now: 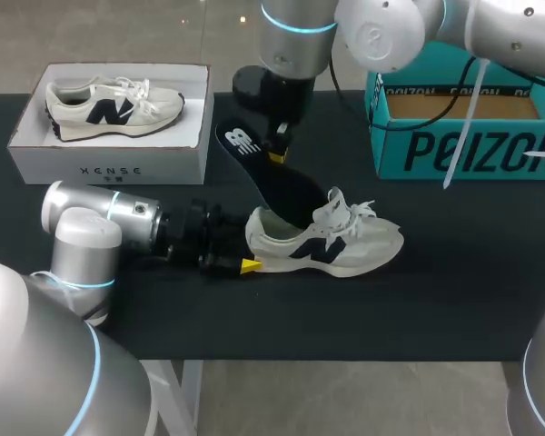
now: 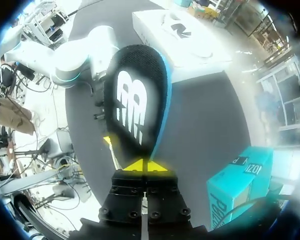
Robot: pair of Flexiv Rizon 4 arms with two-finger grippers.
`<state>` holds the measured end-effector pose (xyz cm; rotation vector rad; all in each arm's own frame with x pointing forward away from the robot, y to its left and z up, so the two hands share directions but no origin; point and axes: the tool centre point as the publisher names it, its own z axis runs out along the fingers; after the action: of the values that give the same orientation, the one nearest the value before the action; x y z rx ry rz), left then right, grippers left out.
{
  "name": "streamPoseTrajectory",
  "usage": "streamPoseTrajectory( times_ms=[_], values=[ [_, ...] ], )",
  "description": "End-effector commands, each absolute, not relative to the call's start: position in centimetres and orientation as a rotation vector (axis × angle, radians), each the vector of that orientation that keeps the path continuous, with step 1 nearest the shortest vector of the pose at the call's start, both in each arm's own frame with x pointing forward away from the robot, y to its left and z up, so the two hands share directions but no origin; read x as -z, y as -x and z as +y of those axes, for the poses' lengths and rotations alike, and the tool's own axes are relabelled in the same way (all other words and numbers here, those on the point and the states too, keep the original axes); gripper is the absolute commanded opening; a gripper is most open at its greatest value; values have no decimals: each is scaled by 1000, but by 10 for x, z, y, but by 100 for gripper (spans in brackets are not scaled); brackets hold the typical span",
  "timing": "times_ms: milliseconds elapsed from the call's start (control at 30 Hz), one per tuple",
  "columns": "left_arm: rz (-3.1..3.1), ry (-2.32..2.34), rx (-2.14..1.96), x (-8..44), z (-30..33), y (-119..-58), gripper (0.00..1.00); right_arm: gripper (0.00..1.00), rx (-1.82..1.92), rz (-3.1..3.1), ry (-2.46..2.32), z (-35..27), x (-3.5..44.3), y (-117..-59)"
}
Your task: Take the shoe out of the shoebox, open the shoe tongue, remove and reinsert the insole, then place the shoe into the shoebox
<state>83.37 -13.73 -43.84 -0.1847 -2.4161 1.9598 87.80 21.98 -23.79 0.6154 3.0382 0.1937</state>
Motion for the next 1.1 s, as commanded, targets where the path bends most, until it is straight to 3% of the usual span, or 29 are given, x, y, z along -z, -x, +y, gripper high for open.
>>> streamPoseTrajectory(
  times_ms=[33,400,1000,1100],
  values=[
    [-2419,183,-1959,442,-138,-833,0,0,-186,3036,-617,222,234,-879],
    [-2419,183,-1959,442,-138,-833,0,0,-160,3098,-664,232,283,-872],
    [-2419,183,-1959,442,-138,-833,0,0,-177,3121,-683,222,287,-877],
    [-2419,183,-1959,442,-138,-833,0,13,-180,3123,-690,219,284,-877]
  ],
)
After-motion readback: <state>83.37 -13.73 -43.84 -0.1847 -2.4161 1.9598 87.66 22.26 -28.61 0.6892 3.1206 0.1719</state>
